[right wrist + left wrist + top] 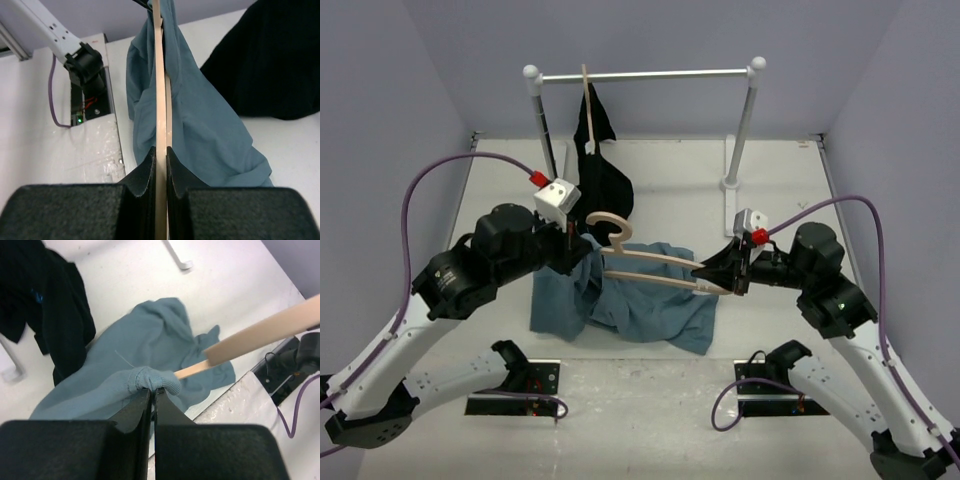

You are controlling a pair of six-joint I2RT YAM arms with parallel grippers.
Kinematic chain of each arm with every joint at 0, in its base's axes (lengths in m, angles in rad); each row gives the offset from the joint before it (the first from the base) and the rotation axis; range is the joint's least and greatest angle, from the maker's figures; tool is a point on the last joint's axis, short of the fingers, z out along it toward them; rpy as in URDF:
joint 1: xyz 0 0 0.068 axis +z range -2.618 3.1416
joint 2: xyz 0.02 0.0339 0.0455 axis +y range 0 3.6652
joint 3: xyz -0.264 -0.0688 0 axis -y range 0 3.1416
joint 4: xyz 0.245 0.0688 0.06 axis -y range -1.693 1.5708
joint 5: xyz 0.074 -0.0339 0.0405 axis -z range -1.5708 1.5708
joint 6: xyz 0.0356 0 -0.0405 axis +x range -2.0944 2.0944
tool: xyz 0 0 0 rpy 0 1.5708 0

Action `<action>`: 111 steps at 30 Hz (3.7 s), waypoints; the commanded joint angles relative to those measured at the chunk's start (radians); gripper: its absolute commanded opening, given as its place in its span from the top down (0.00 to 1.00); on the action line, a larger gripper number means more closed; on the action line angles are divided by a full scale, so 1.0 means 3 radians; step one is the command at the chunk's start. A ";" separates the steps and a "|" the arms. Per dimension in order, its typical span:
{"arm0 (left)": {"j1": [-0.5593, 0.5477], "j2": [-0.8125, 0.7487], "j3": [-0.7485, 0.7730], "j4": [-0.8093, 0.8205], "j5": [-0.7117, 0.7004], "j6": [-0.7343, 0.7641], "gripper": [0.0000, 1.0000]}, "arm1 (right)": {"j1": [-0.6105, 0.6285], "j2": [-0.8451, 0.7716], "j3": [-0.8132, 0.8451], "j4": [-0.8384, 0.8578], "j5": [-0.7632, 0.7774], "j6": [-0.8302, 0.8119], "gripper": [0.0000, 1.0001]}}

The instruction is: Place the t-shirt on the hanger

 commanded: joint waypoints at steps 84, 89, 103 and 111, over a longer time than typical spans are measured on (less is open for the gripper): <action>0.0004 0.0533 0.0838 -0.0006 0.1631 0.2656 0.42 | -0.1251 0.0075 -0.0153 0.2945 -0.2145 0.1980 1.00; 0.0004 0.0501 0.0874 -0.0053 0.2008 0.2697 1.00 | -0.1261 0.0148 -0.0086 0.2940 -0.2140 0.1964 1.00; 0.0004 0.0279 0.0538 0.0371 0.1098 0.2167 1.00 | -0.1338 -0.0587 0.0025 0.0601 0.1600 0.2191 0.01; 0.0004 0.0526 0.0540 0.0531 0.1303 0.1866 1.00 | -0.0329 -0.0494 -0.0826 0.1265 0.1459 0.2858 0.10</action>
